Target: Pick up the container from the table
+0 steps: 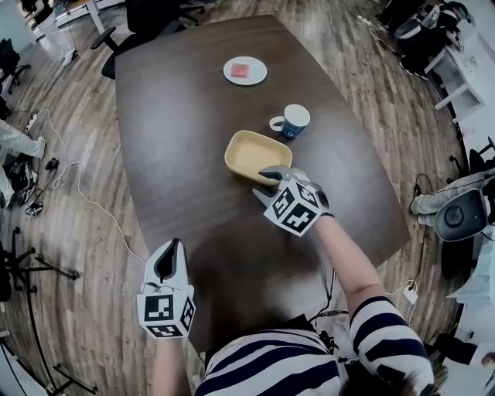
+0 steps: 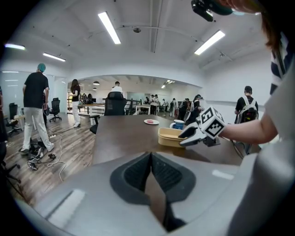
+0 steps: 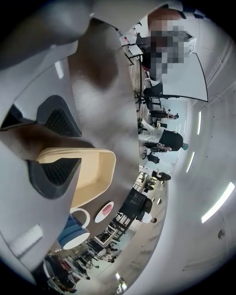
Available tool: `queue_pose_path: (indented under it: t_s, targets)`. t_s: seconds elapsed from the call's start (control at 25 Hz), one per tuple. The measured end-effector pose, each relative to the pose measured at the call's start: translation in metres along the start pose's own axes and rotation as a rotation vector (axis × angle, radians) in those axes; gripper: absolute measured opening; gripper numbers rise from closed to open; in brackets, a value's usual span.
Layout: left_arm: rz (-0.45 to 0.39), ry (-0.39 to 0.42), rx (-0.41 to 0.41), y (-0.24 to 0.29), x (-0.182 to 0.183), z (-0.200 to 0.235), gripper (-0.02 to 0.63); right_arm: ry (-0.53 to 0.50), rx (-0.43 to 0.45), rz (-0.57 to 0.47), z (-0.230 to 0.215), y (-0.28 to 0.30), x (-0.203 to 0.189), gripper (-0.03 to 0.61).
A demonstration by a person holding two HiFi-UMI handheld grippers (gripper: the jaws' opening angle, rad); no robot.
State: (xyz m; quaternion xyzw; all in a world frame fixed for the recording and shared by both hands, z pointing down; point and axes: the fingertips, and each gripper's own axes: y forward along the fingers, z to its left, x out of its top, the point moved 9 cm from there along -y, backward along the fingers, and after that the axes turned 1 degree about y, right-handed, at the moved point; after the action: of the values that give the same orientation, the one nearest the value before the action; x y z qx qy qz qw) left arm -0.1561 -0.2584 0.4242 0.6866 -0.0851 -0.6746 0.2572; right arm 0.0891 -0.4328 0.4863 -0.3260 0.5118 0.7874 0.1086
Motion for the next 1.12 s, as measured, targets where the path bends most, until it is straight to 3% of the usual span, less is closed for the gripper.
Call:
queue_pose_path:
  t_s: [0.28, 0.56, 1.12]
  targets:
    - [0.014, -0.009, 0.010, 0.003, -0.005, 0.007, 0.000, -0.097, -0.027, 0.063, 0.001, 0.008, 0.004, 0.100]
    - [0.010, -0.010, 0.018, 0.003, -0.004, 0.008, 0.000, -0.122, -0.050, 0.082, -0.002, 0.010, 0.005, 0.034]
    - [-0.029, -0.025, 0.032, -0.025, -0.010, 0.021, 0.000, -0.149, -0.085, 0.059, 0.016, -0.012, 0.020, 0.026]
